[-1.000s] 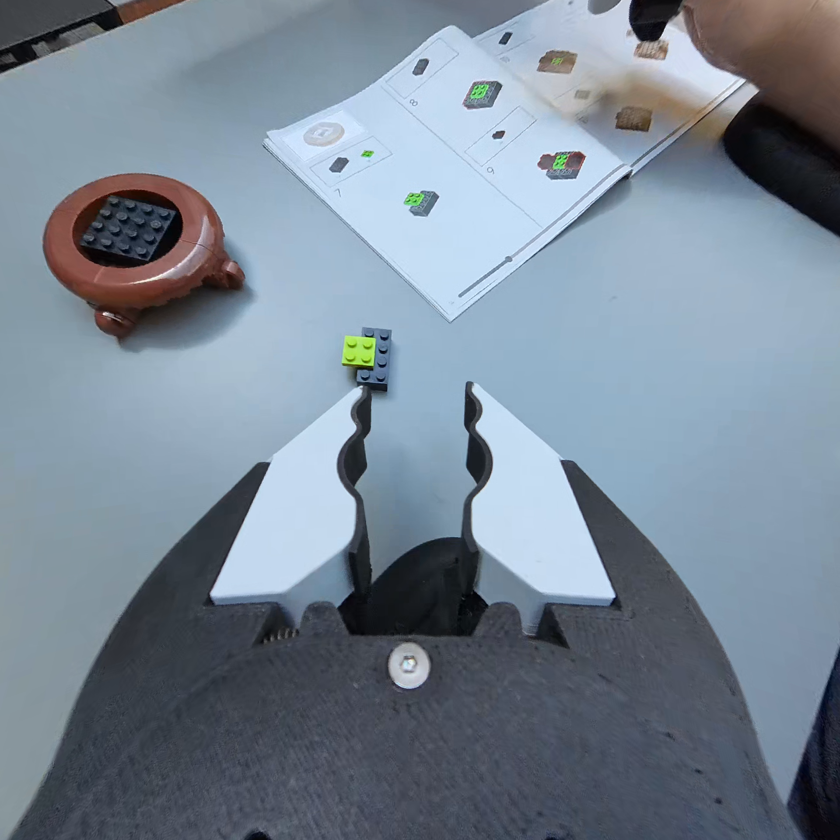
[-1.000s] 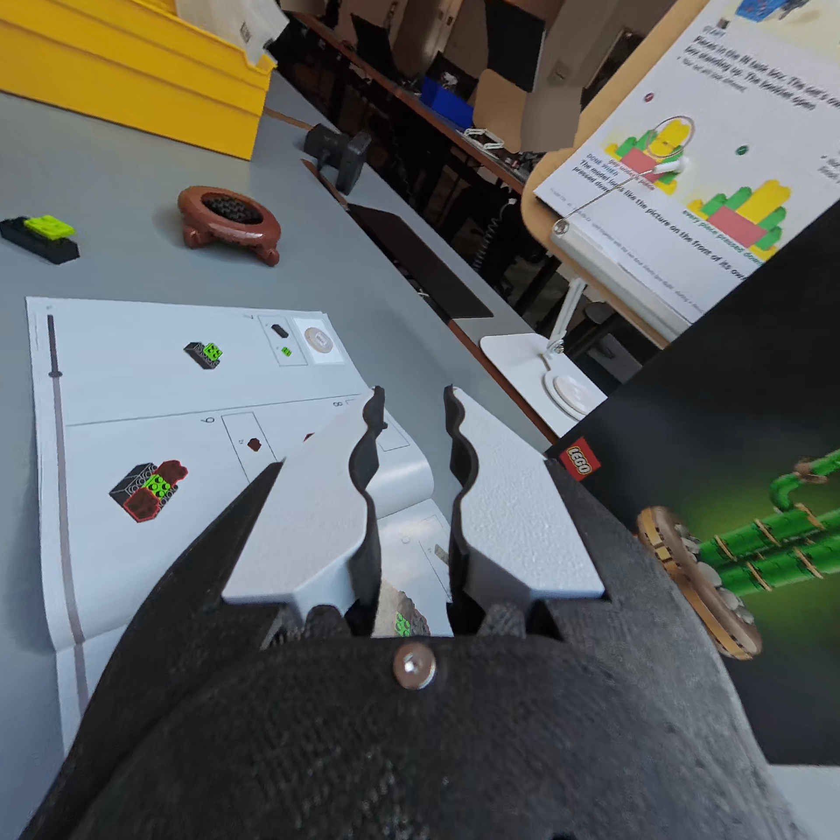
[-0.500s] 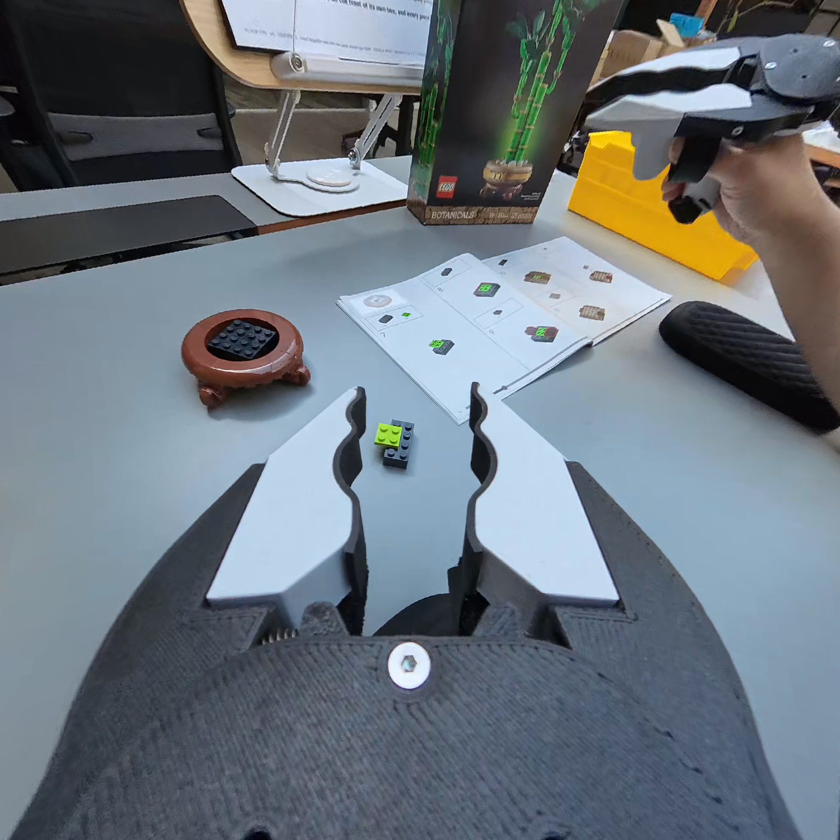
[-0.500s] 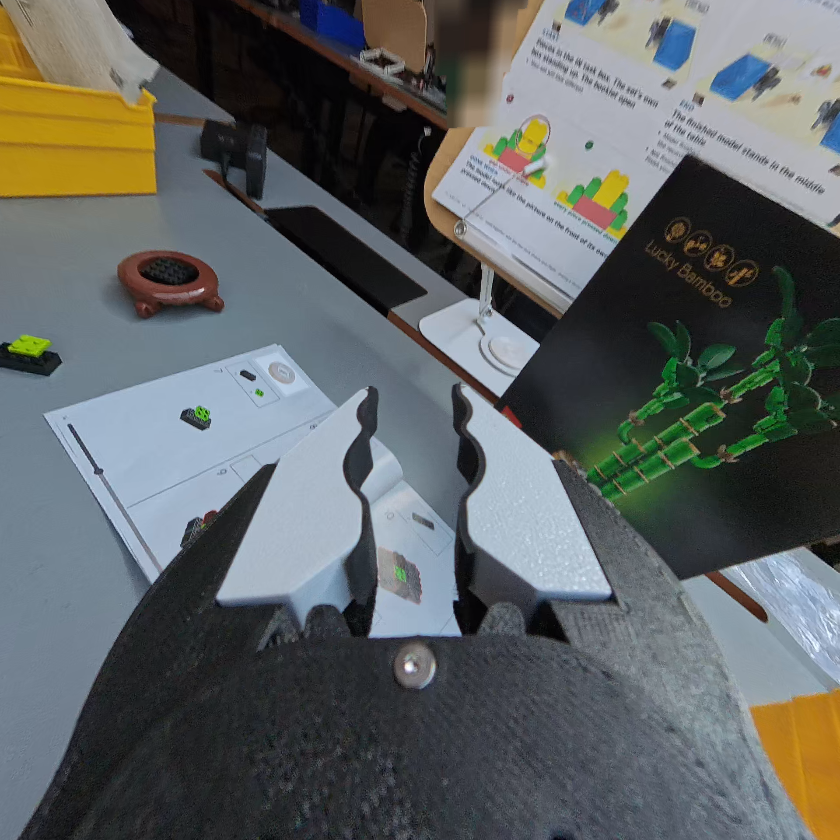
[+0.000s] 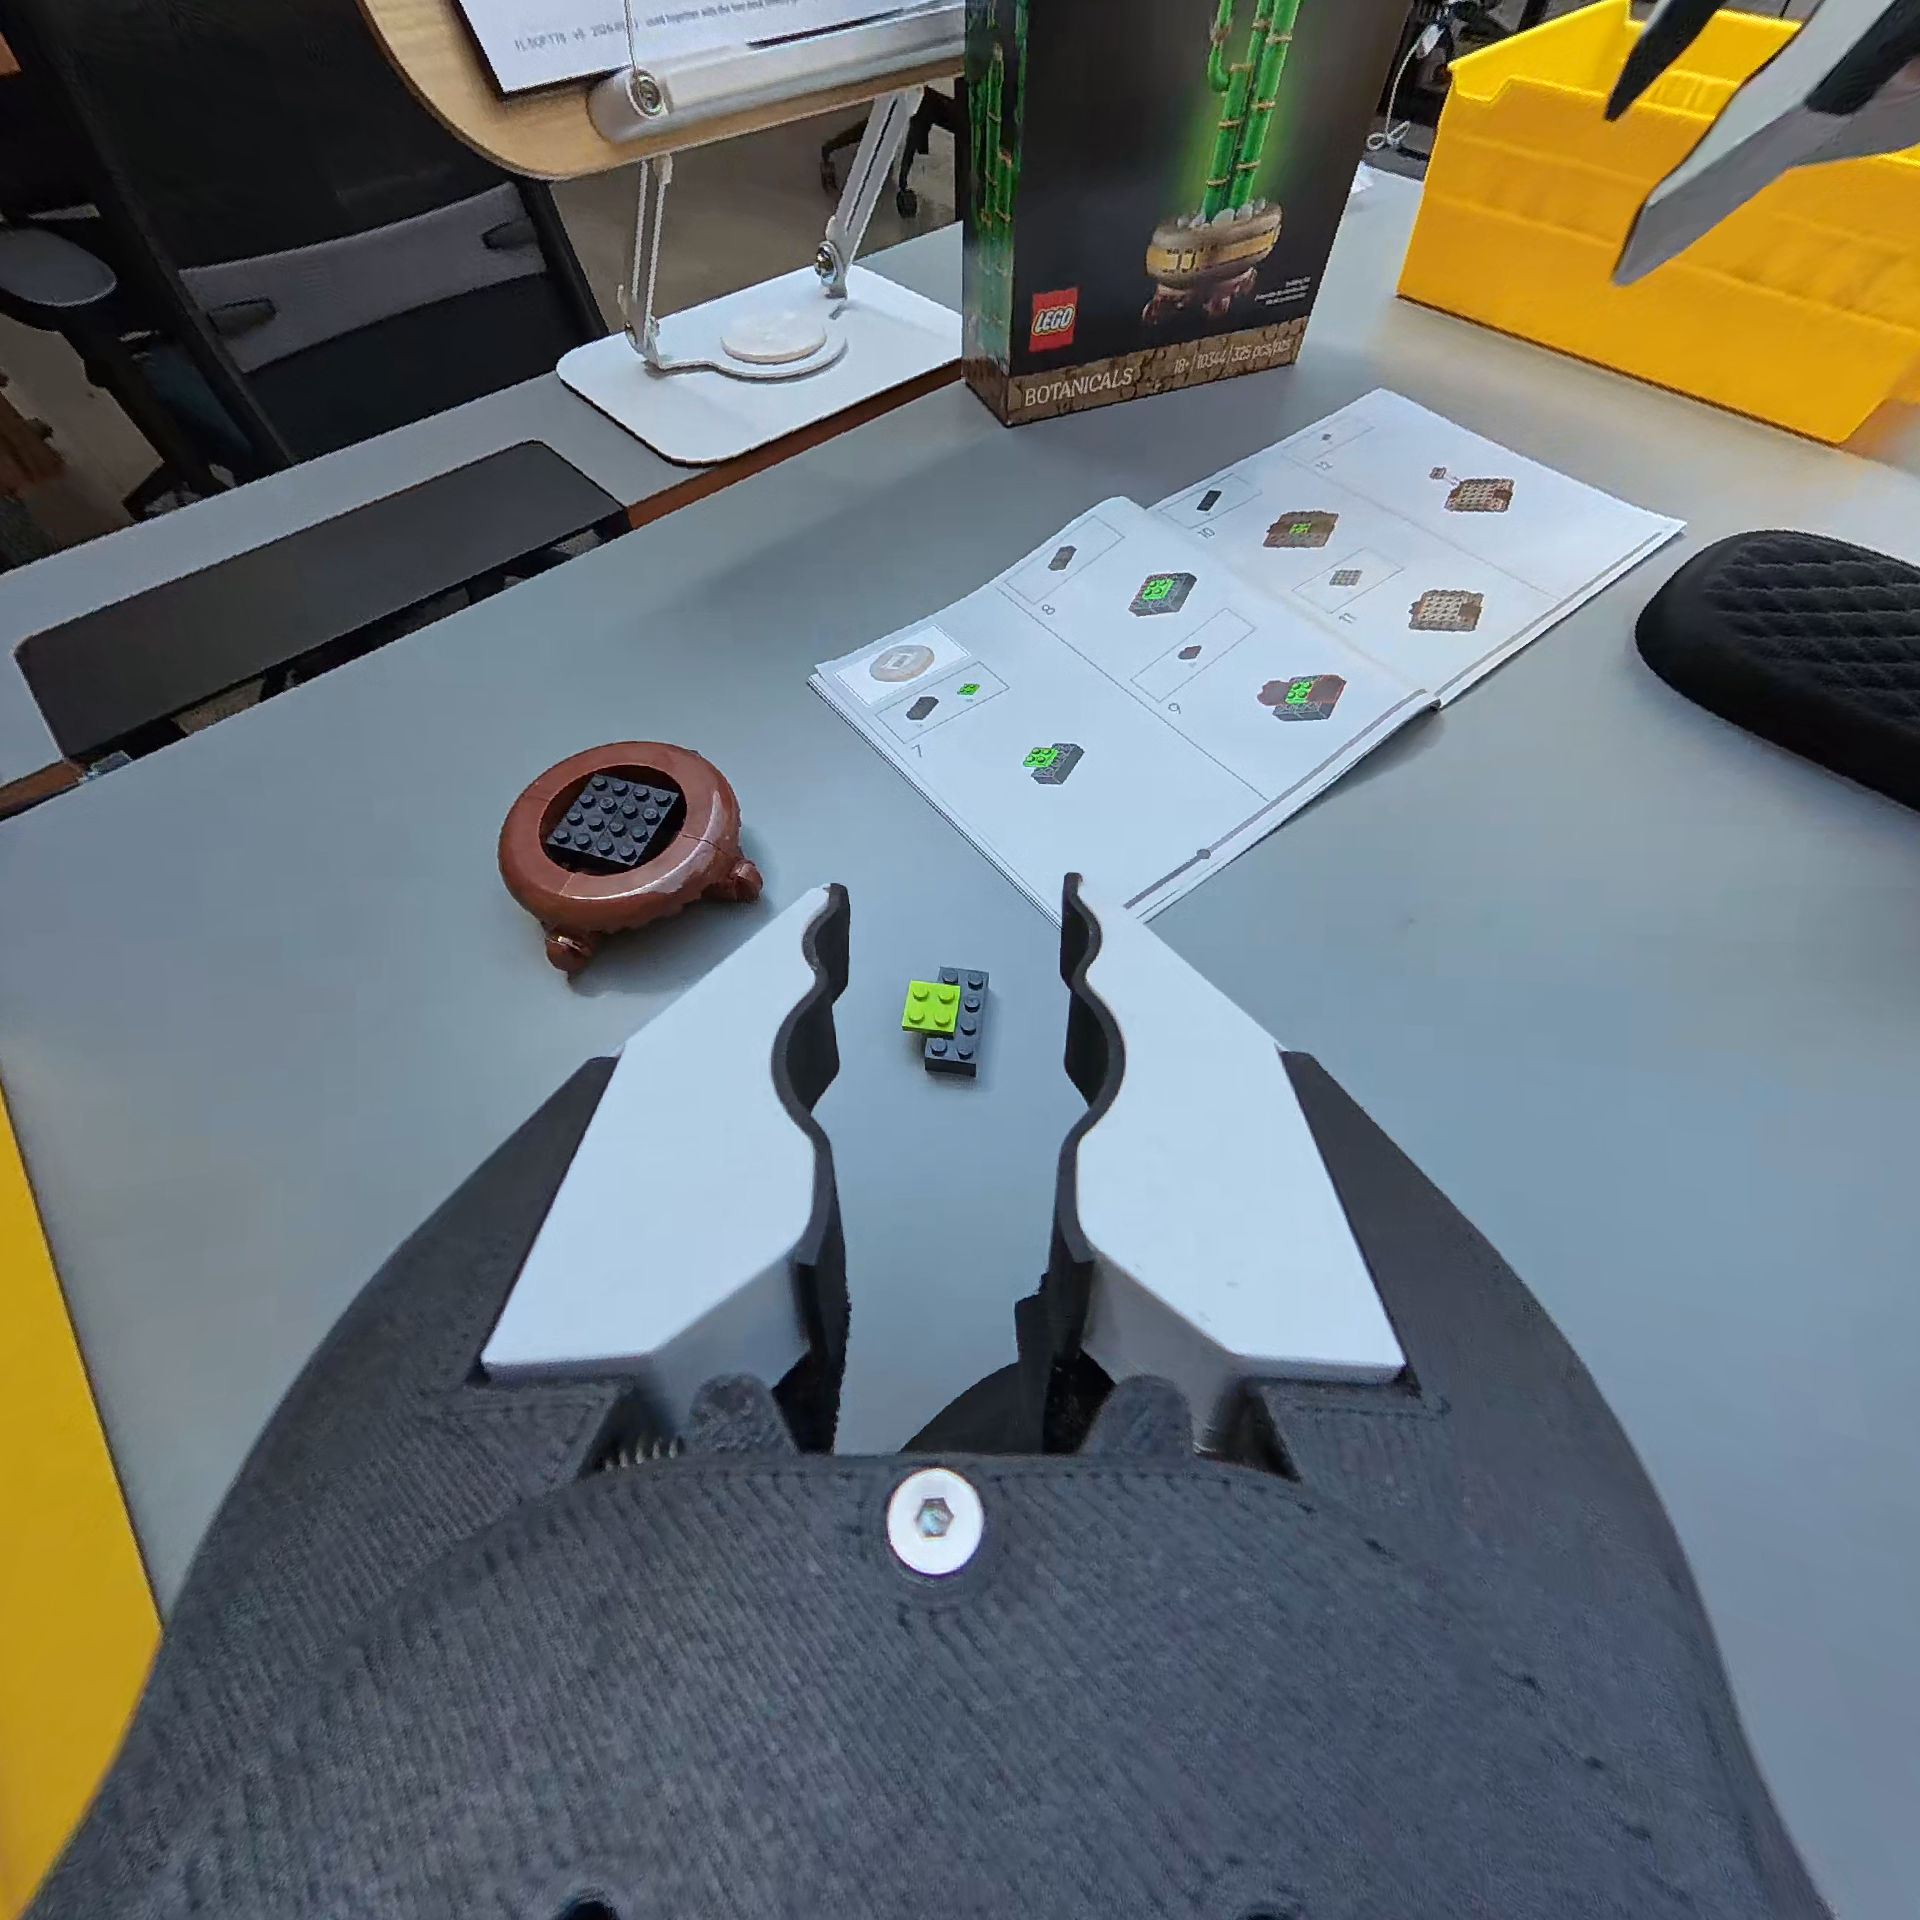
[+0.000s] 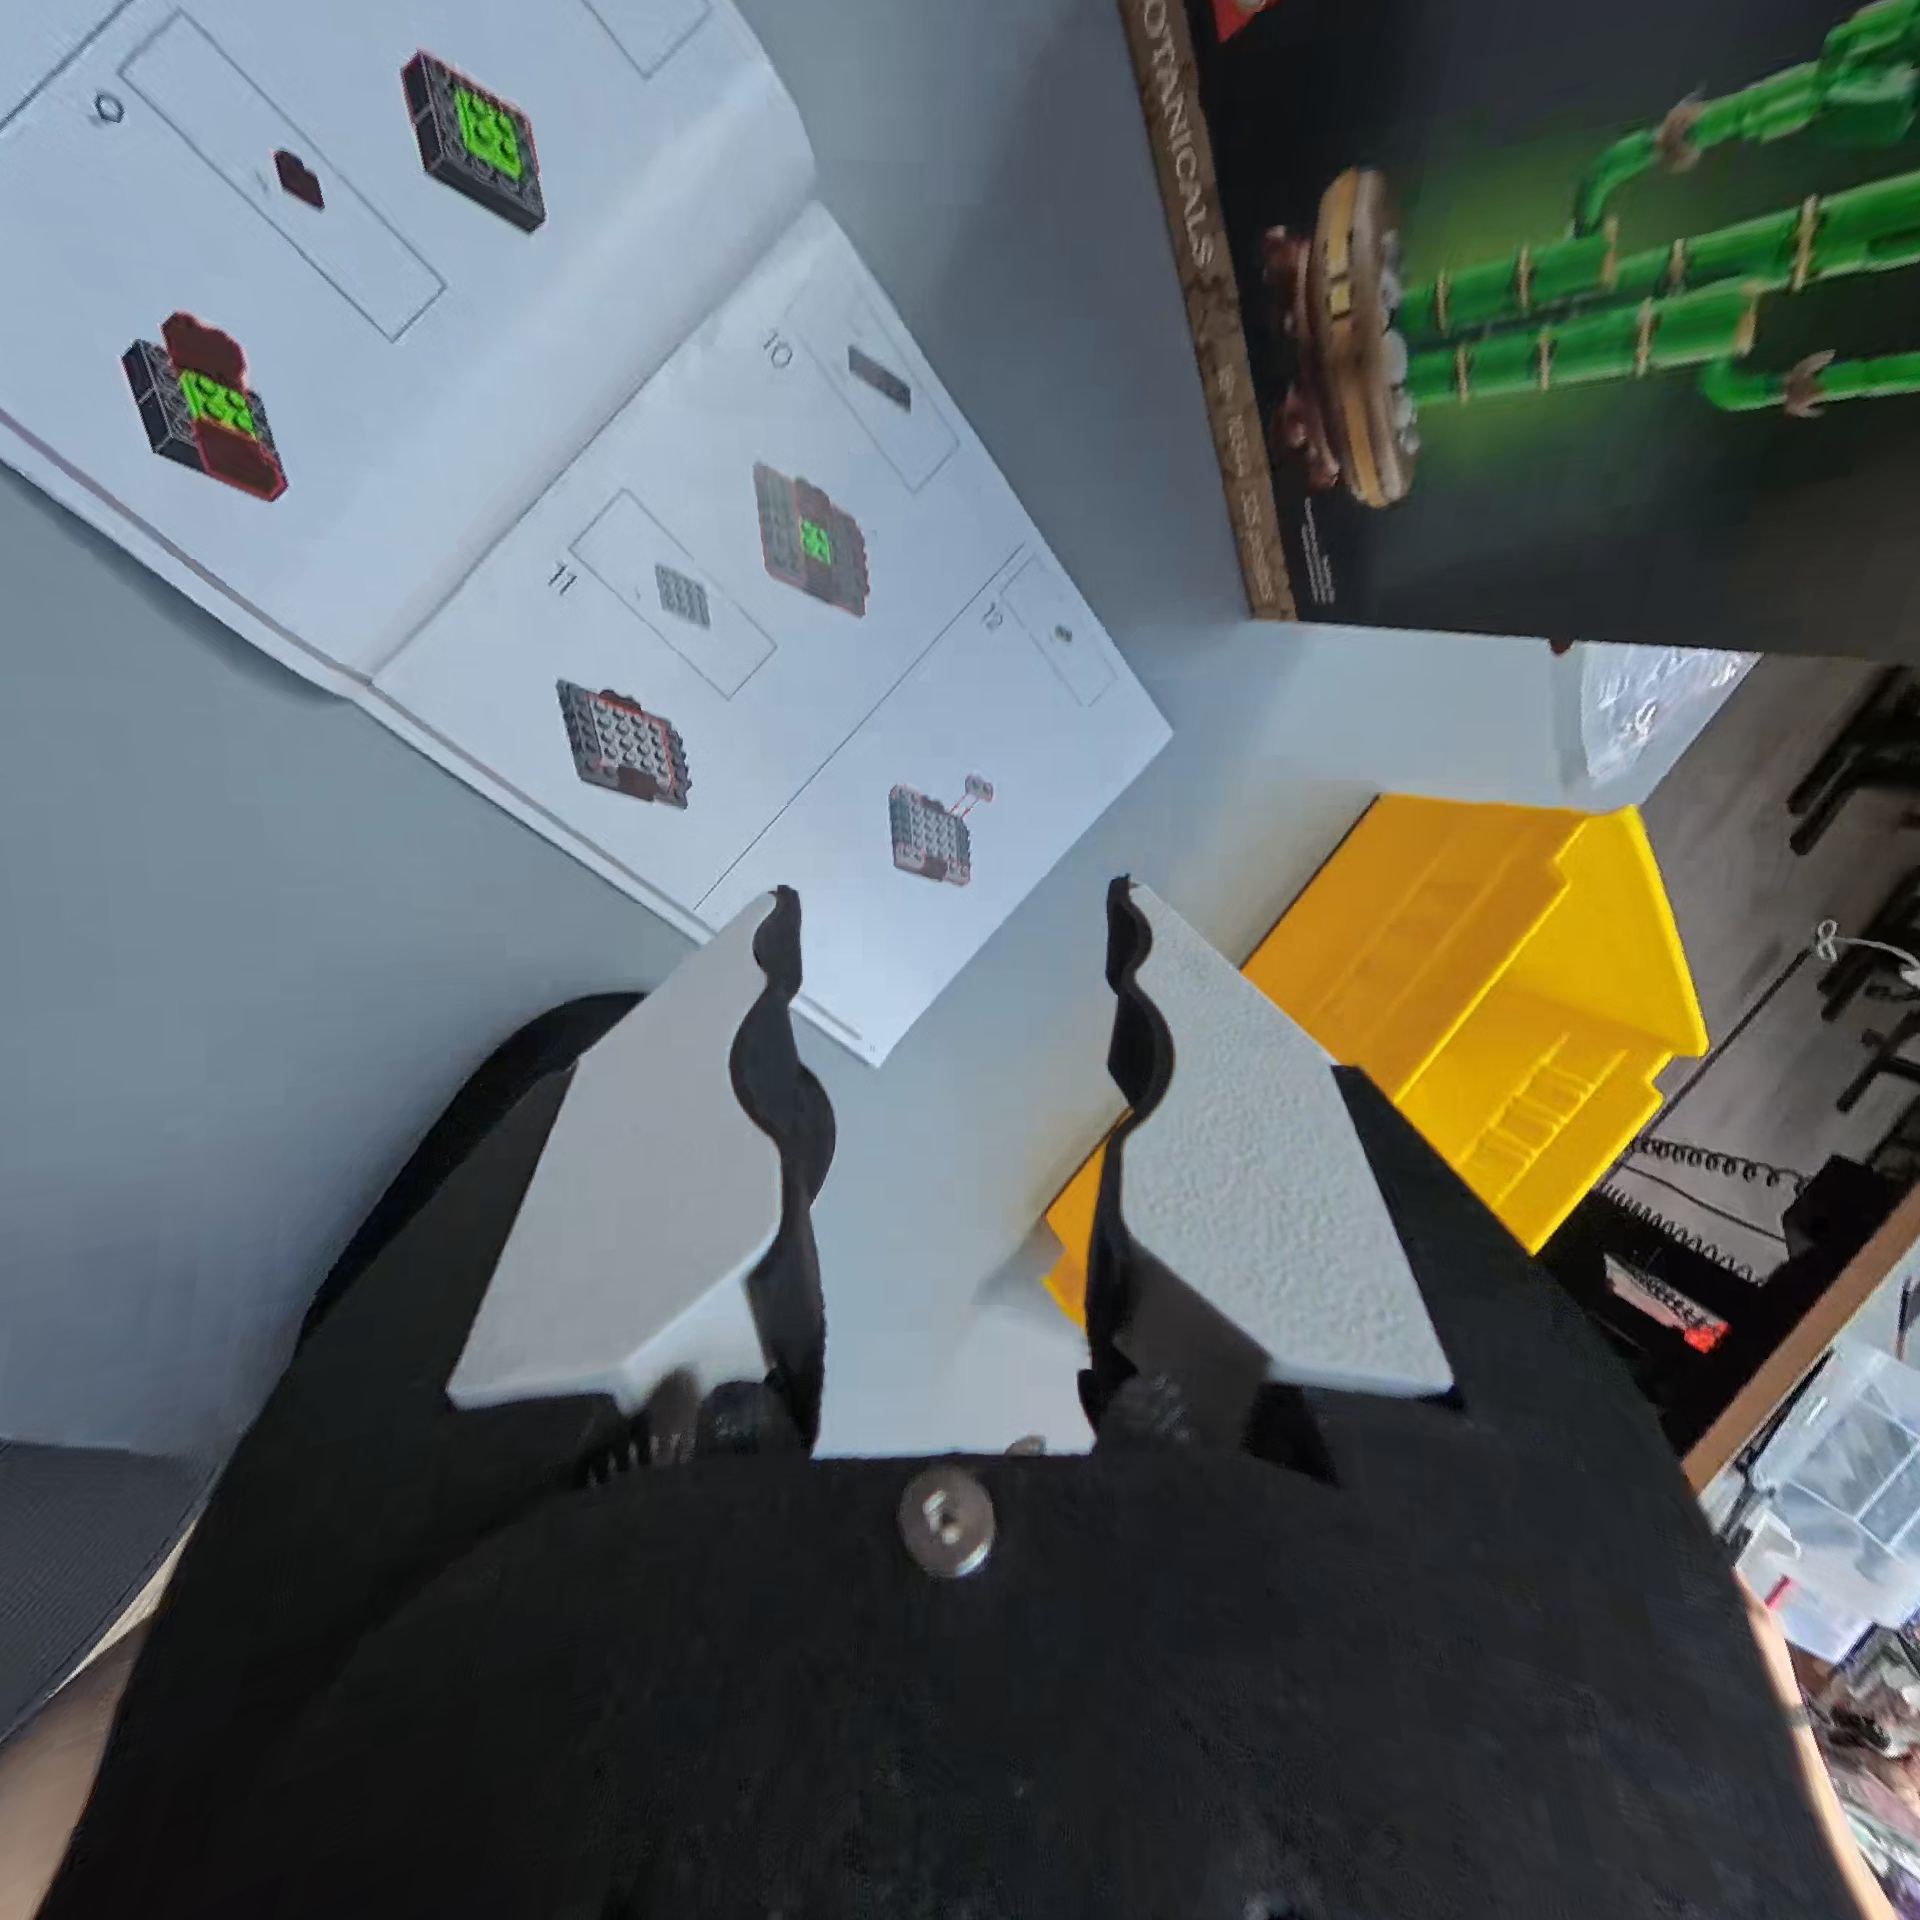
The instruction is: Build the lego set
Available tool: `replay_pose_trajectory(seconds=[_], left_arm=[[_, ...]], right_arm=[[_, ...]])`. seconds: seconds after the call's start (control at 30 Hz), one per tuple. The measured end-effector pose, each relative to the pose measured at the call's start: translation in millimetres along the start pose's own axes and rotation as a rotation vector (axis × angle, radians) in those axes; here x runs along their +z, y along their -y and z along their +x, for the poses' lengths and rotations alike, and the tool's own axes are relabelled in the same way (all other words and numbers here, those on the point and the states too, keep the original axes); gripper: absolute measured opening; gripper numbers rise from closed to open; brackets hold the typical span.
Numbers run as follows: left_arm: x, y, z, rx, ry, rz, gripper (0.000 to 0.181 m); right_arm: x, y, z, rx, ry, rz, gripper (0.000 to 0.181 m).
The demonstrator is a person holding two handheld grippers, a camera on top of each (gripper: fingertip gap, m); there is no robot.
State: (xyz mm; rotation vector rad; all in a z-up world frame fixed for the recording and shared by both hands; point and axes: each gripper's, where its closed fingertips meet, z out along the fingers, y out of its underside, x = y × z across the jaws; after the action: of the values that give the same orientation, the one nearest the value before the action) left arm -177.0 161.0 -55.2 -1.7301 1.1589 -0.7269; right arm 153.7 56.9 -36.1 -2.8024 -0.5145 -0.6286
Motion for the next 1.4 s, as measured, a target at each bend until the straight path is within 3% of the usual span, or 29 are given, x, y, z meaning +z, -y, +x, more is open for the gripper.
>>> replay_pose_trajectory(seconds=[0.03,0.13,0.23,0.5,0.67,1.17,1.4], left_arm=[[2.2,3.0,-2.0,-0.005,0.007,-0.005,0.039],[8.0,15.9,-7.7,0.006,0.045,-0.008,0.039],[13.9,28.9,-7.1,0.007,0.065,-0.005,0.039],[30.2,59.5,1.1,-0.037,0.057,0.037,0.038],[34.8,73.0,-1.5,-0.090,0.057,0.073,0.036],[17.3,68.4,-30.7,-0.078,0.142,0.062,0.036],[4.4,72.3,-40.7,-0.056,0.182,0.062,0.036]], right_arm=[[-5.1,-9.0,-4.5,0.008,0.009,-0.059,0.060],[-18.7,-27.8,-6.1,-0.010,-0.058,-0.172,0.060],[-21.7,-13.9,-7.1,-0.029,-0.125,-0.071,0.054],[-6.9,-35.3,-21.9,-0.151,-0.179,-0.202,0.051],[-8.6,-26.7,-20.1,-0.154,-0.189,-0.159,0.051],[15.4,-22.0,-11.5,-0.206,-0.185,-0.238,0.052],[38.7,-27.6,0.1,-0.175,-0.082,-0.252,0.053]])
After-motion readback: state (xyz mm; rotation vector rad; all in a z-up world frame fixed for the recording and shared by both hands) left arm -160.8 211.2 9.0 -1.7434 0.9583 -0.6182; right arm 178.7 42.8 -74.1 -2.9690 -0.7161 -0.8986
